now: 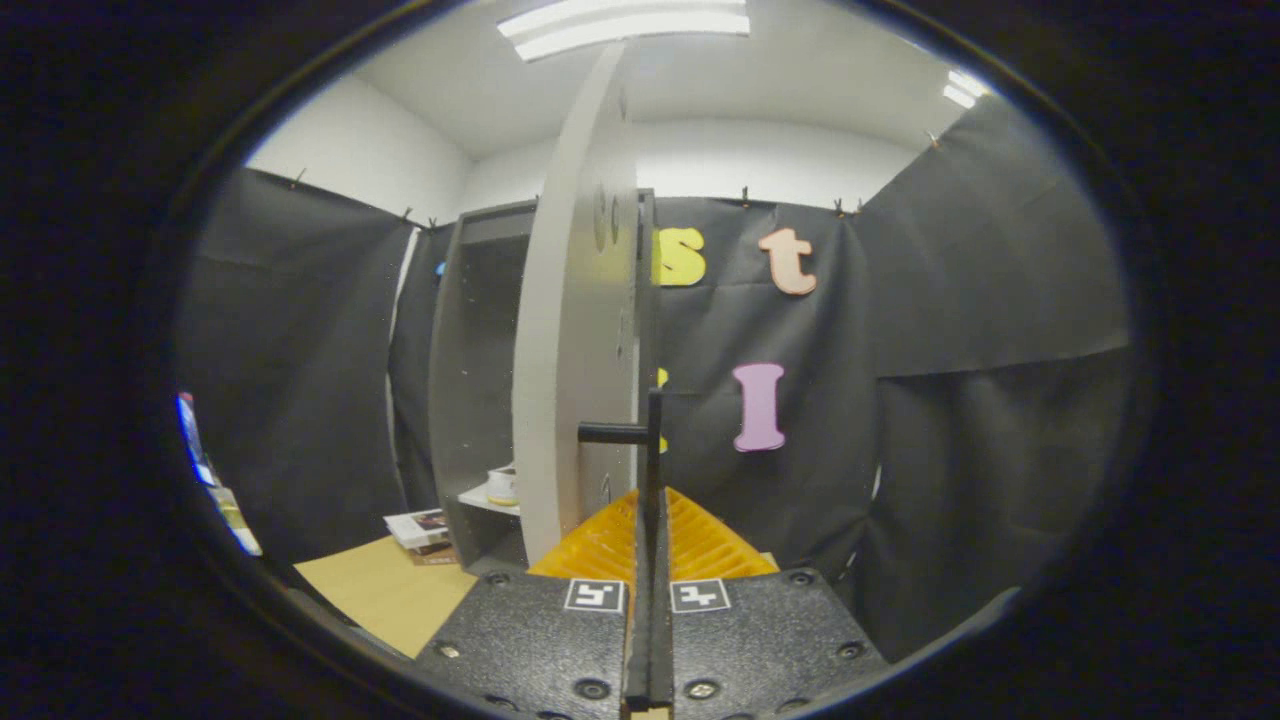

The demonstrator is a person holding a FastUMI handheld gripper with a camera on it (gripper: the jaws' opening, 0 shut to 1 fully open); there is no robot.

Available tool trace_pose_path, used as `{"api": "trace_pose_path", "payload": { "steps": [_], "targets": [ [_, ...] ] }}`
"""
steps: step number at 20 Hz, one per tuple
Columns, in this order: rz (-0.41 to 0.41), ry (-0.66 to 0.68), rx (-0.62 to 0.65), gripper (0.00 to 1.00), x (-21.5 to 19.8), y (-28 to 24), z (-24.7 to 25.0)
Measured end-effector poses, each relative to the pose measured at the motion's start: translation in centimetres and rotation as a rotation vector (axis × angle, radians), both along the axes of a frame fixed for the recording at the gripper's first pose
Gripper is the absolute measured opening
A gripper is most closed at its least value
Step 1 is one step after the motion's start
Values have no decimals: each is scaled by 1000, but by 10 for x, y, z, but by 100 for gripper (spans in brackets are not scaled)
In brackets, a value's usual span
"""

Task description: Open the shoe cabinet door, grab the shoes and put them into the shoe cabinet, then close the shoe cabinet door.

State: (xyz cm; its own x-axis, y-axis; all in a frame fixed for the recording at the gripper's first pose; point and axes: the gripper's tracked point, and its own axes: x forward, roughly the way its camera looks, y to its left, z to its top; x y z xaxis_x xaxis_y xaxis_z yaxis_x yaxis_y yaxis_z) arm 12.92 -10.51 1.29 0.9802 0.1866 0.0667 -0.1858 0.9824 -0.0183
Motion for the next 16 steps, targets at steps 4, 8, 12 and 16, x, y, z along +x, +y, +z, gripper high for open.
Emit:
{"api": "trace_pose_path", "payload": {
  "steps": [4, 8, 12, 16],
  "targets": [
    [-109, -59, -76, 11, -10, -24, -3],
    [-313, -204, -225, 49, -67, -40, 1],
    [-341, -266, -183, 66, -119, -10, -19],
    [-224, -227, -105, 83, -130, 36, -57]
  ]
}}
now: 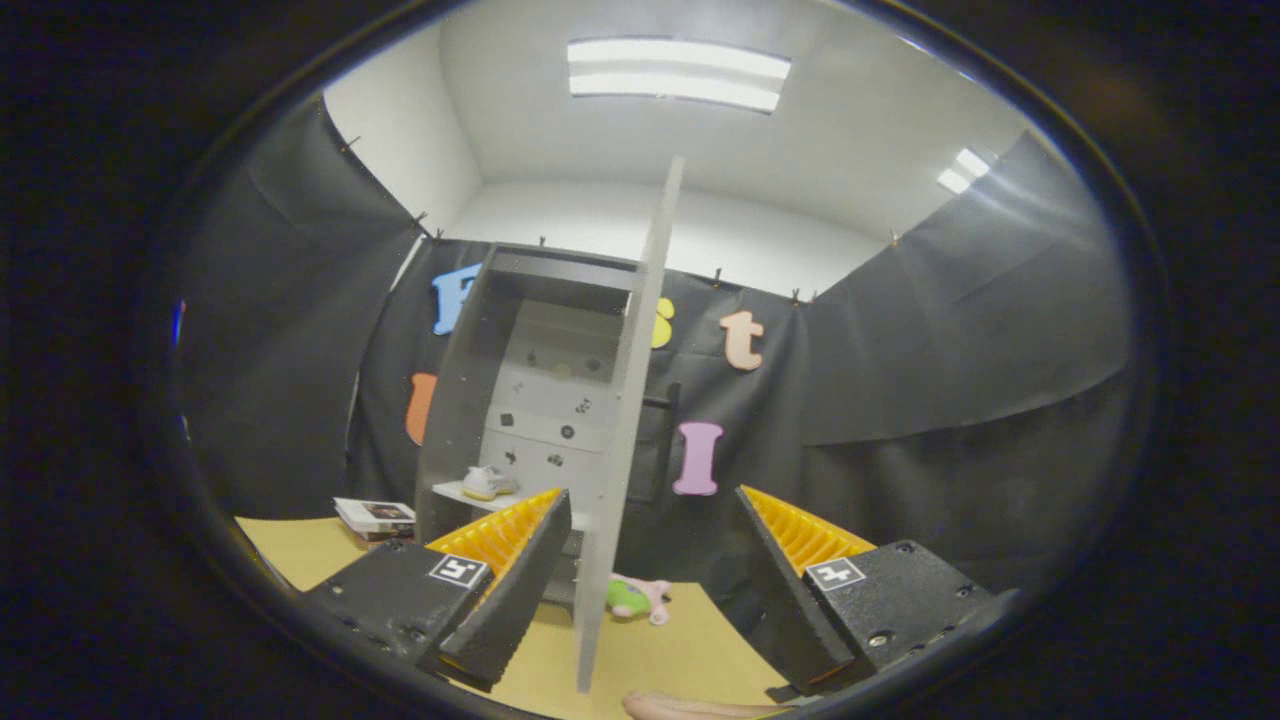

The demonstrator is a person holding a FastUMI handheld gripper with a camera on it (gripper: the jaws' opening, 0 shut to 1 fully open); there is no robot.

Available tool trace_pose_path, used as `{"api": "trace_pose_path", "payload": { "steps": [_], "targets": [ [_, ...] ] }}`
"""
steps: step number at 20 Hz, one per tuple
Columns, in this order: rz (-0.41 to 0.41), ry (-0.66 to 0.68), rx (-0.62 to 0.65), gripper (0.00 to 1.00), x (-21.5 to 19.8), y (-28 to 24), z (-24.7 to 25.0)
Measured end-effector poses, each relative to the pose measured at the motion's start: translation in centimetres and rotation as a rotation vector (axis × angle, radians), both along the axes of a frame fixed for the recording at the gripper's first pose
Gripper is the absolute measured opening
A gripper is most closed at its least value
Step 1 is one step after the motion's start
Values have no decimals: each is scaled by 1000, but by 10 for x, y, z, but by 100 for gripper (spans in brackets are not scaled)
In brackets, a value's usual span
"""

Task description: Open the shoe cabinet door, grab the shoes and put them into the shoe cabinet, then close the shoe cabinet door.

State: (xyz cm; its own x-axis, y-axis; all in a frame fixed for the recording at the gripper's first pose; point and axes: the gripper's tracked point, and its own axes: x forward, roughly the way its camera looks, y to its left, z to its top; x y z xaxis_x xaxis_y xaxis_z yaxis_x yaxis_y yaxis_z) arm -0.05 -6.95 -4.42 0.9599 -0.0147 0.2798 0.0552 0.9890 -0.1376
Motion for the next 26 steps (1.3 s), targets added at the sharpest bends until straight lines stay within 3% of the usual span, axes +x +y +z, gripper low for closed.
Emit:
{"api": "trace_pose_path", "payload": {
  "steps": [4, 13, 21, 26],
  "targets": [
    [28, 46, 49, 100, 17, 28, -34],
    [133, 256, 107, 100, 91, 121, -144],
    [196, 671, 101, 100, 176, 189, -313],
    [204, 801, 141, 97, 218, 213, -370]
  ]
}}
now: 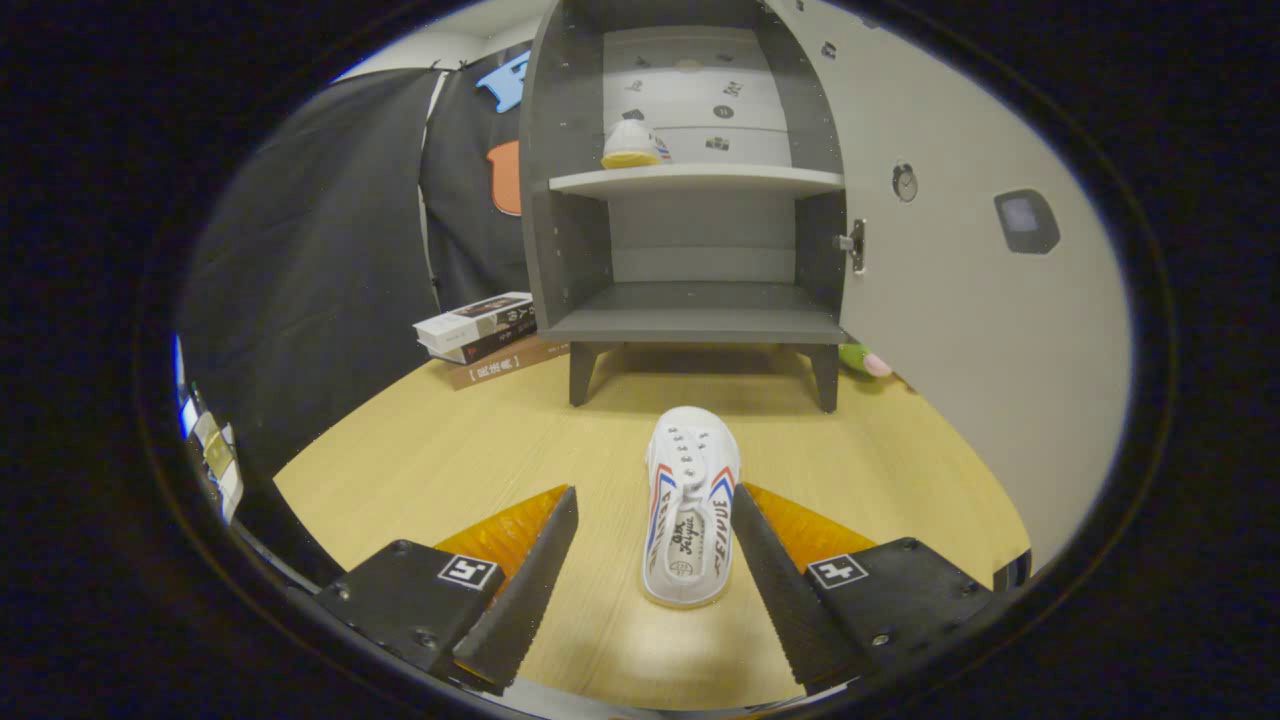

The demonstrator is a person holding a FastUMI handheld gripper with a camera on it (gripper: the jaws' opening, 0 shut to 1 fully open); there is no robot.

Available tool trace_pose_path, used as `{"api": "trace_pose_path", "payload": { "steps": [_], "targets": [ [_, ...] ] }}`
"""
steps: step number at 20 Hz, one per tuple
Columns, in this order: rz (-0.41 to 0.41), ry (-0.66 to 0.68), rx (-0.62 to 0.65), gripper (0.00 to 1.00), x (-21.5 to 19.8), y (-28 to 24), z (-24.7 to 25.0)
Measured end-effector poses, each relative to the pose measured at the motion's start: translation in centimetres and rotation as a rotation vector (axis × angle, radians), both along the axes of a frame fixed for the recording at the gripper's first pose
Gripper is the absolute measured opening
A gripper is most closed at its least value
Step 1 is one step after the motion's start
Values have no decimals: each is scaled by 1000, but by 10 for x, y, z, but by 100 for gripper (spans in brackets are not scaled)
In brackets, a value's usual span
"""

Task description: Open the shoe cabinet door, grab the shoes and put them into the shoe cabinet, then close the shoe cabinet door.

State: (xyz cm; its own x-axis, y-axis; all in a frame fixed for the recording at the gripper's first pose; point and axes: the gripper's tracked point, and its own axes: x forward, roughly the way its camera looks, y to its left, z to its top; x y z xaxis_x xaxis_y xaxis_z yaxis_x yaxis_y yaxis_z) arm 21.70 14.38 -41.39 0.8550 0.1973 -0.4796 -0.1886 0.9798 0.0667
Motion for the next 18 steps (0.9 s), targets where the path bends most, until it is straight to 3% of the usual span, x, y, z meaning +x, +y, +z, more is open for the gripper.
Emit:
{"api": "trace_pose_path", "payload": {
  "steps": [3, 6, 9, 10, 12, 18],
  "targets": [
    [20, 50, 45, 93, 12, 18, -19],
    [-41, 126, 76, 76, 29, 18, -44],
    [-119, 133, 123, 54, 59, 8, -57],
    [-123, 105, 162, 38, 72, 9, -59],
    [-108, 63, 217, 18, 86, 12, -64],
    [-78, -10, 163, 5, 81, 7, -50]
  ]
}}
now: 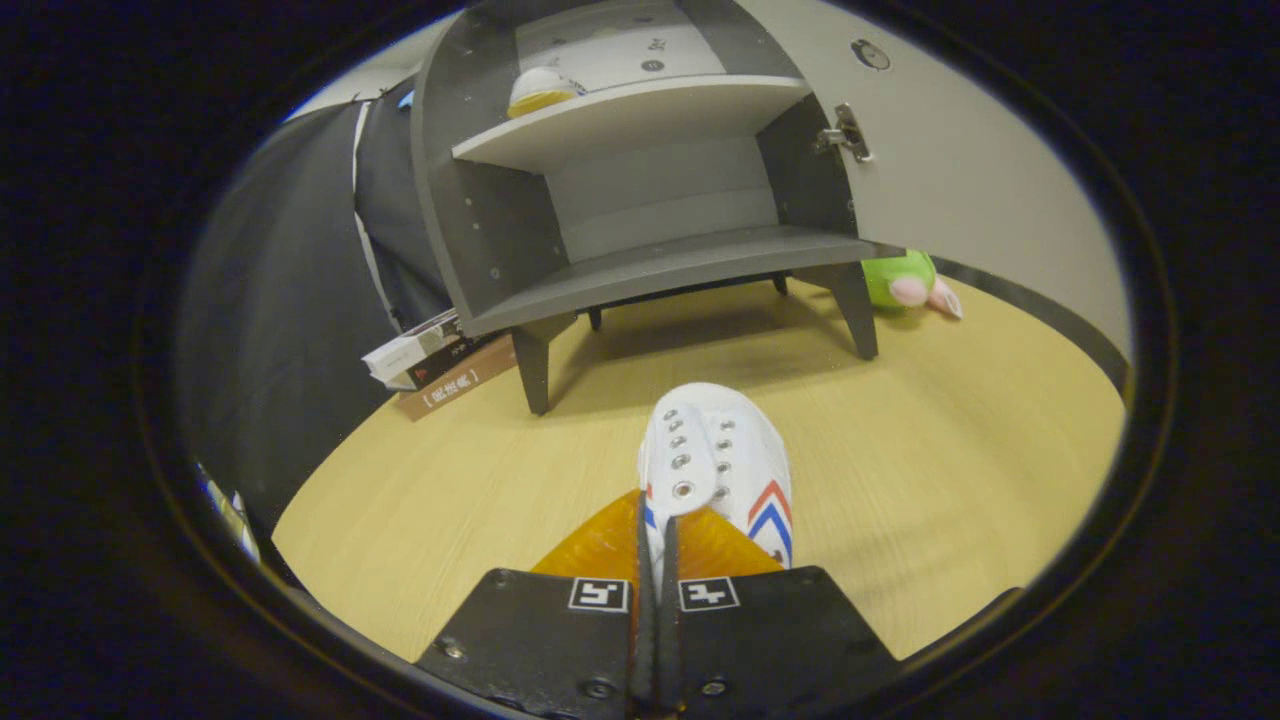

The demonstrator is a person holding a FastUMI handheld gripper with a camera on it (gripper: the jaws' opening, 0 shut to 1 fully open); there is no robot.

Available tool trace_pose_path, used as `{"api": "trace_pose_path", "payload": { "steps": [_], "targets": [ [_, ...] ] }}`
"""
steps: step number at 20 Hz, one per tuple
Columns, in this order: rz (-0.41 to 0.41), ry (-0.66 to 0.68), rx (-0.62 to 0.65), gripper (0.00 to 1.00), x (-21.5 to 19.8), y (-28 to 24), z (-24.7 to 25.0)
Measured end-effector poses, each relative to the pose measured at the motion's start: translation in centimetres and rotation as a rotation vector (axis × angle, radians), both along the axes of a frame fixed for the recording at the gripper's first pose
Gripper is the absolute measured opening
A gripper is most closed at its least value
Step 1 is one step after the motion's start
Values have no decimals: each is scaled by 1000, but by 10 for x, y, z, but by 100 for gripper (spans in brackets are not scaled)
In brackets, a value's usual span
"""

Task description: Open the shoe cabinet door, grab the shoes and put them into the shoe cabinet, then close the shoe cabinet door.

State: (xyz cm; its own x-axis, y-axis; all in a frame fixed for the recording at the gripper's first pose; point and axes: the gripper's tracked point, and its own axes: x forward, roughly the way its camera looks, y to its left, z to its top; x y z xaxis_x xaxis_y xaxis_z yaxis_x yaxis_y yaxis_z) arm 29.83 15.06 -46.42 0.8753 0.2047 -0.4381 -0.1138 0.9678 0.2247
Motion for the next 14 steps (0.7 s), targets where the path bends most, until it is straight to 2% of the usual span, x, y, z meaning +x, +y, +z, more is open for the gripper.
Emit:
{"api": "trace_pose_path", "payload": {
  "steps": [3, 7, 11, 14],
  "targets": [
    [50, -44, 9, 5, -5, 4, 16],
    [107, -118, 36, 5, -16, -5, 60],
    [144, -194, 72, 5, -45, -13, 127],
    [174, -259, 49, 5, -77, -17, 189]
  ]
}}
